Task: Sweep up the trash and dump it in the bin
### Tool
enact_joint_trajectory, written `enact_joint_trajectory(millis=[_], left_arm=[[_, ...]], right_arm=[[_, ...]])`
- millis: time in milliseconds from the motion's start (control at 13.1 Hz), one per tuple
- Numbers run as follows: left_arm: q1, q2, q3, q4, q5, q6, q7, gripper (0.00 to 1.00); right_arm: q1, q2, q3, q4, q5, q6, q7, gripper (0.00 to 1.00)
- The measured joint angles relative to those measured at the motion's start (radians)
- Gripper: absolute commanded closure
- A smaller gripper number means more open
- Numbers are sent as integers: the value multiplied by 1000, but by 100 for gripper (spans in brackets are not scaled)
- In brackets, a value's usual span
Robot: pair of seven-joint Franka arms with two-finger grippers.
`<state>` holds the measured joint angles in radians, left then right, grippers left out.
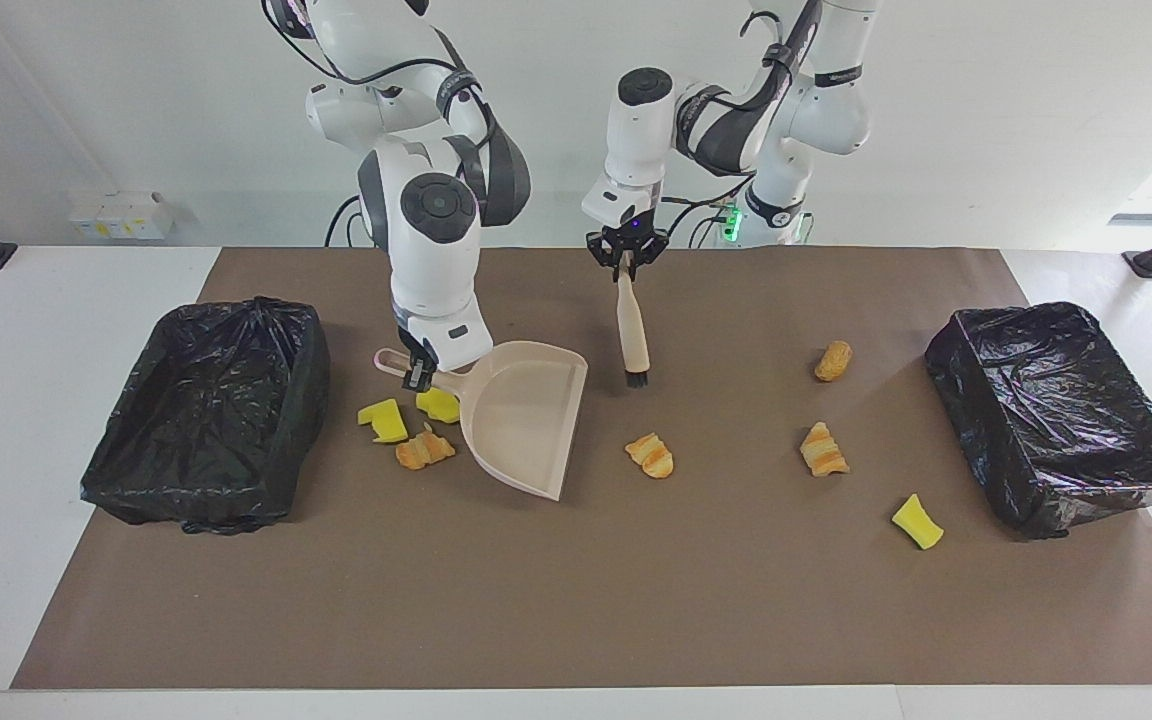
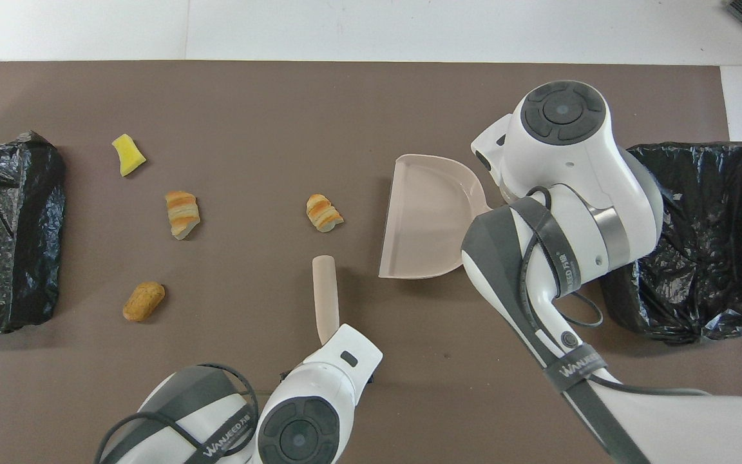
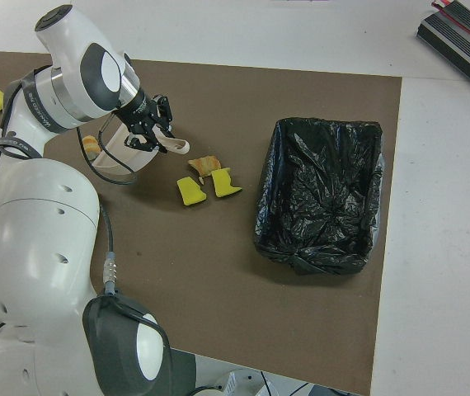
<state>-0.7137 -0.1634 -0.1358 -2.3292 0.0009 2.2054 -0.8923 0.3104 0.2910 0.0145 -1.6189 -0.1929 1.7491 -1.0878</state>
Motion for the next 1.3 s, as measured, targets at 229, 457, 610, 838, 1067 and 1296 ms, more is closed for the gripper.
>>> enact_joint_trajectory(millis=[229, 457, 610, 838, 1067, 1296], left_arm=[[132, 13, 0, 9, 14, -2, 154, 100], [287, 52, 3, 24, 14, 7, 420, 100], [364, 93, 4, 66, 14, 14, 565, 100], [393, 185, 1, 133, 14, 58, 700, 100], [357, 244, -22, 144, 10, 105, 722, 100], [273, 260, -29, 147, -16, 125, 704, 100]], right_arm=[[5, 0, 4, -48, -1, 76, -112, 100], [40, 1, 7, -78, -1, 99, -61, 100], [57, 9, 8, -101, -1, 99, 26, 100], [78, 15, 8, -141, -1, 126, 99, 100], [99, 15, 9, -155, -1, 151, 143, 100], [110, 15, 8, -159, -1, 154, 163, 100]])
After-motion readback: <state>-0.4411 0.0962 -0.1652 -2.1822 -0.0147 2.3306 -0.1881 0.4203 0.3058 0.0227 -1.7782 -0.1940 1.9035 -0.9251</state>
